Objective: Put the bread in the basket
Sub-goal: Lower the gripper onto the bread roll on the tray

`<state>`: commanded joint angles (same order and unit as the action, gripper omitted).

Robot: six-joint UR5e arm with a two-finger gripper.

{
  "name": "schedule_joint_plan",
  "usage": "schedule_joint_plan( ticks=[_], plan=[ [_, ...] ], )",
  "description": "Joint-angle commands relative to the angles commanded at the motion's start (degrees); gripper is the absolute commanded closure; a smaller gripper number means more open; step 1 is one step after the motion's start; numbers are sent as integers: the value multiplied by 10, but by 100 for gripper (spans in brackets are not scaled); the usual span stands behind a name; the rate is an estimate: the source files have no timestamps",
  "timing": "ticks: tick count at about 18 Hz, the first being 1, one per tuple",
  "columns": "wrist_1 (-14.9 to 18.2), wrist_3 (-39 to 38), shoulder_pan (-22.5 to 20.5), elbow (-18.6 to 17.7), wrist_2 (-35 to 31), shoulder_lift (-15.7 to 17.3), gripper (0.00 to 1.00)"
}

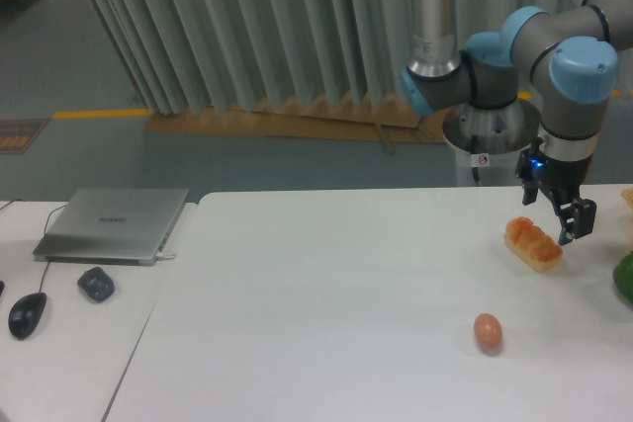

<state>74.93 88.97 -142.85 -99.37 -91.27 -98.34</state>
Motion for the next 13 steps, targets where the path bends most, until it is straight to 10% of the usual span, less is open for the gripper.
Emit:
schedule_joint_plan(
  ticks=[13],
  plan=[
    [19,243,24,-25,-125,-4,0]
  ],
)
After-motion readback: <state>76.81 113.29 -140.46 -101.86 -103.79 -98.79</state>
